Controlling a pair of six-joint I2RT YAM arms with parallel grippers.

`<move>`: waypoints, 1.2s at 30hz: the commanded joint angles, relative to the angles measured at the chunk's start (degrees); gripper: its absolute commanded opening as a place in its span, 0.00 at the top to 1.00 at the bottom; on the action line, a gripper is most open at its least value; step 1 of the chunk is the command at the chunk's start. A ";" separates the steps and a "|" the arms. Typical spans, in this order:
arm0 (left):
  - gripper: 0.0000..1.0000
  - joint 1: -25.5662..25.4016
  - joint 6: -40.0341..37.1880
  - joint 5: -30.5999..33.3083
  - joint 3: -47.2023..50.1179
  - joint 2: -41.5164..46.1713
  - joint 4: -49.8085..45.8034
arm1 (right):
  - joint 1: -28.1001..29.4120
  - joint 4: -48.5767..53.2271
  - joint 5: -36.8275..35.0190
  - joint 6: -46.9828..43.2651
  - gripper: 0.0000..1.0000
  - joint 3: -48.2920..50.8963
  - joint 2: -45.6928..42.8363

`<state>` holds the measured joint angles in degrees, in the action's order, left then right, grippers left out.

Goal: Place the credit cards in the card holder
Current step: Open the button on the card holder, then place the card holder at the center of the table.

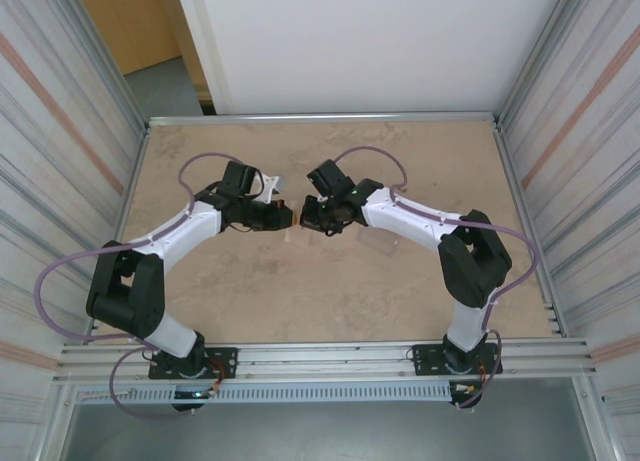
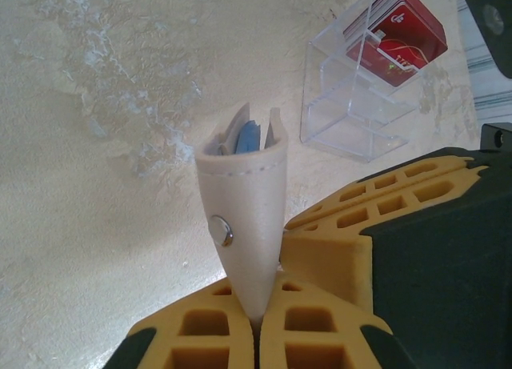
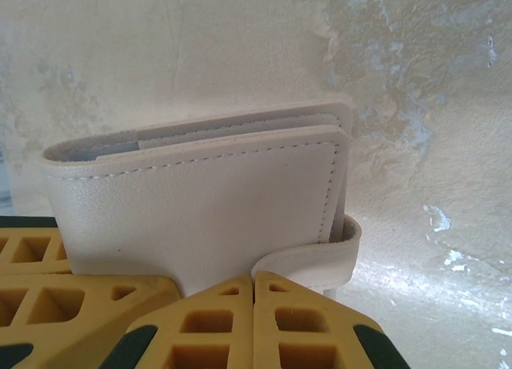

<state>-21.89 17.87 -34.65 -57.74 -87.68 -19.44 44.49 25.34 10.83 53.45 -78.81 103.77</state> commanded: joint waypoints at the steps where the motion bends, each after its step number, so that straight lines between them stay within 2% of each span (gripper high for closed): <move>1: 1.00 -0.44 0.30 -2.54 -1.49 0.22 2.30 | -0.87 3.13 -2.39 -0.54 1.00 2.28 -1.59; 19: 1.00 -1.09 -0.44 -2.42 -1.60 -0.14 1.49 | -2.41 4.63 -4.79 -0.45 1.00 9.01 -8.02; 23: 1.00 -2.24 -0.65 -2.18 -1.02 -0.56 2.03 | -2.58 7.79 -7.74 -0.87 0.76 11.14 -11.84; 25: 1.00 -3.03 -0.74 -2.08 -0.97 -0.96 1.77 | -2.82 10.50 -10.16 -1.07 0.71 11.87 -14.10; 29: 1.00 -5.14 -0.79 -2.17 -1.27 -1.95 1.47 | -3.18 13.97 -13.31 -1.11 0.64 14.13 -20.05; 36: 1.00 -8.79 1.65 -3.28 1.66 -4.99 4.07 | -3.54 16.34 -13.82 0.07 0.61 16.31 -26.69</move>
<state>-29.65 18.15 -36.05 -57.39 -91.66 -17.41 41.19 38.65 -1.34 53.12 -63.70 78.98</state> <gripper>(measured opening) 0.058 0.385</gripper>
